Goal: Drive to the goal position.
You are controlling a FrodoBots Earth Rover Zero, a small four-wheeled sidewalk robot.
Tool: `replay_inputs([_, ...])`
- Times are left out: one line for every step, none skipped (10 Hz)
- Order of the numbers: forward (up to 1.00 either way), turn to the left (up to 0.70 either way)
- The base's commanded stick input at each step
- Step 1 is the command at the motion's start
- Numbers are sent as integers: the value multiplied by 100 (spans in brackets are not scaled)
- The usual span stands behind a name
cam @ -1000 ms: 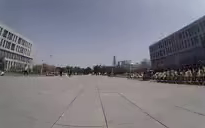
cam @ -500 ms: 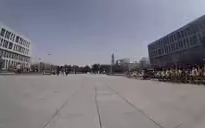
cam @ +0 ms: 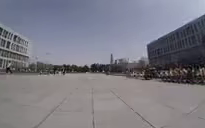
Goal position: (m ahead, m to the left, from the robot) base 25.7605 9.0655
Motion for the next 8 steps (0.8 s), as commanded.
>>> replay_inputs([100,9])
replay_inputs([100,0])
replay_inputs([100,0])
replay_inputs([100,0])
replay_inputs([100,0])
replay_inputs([100,0])
replay_inputs([100,0])
replay_inputs([100,1])
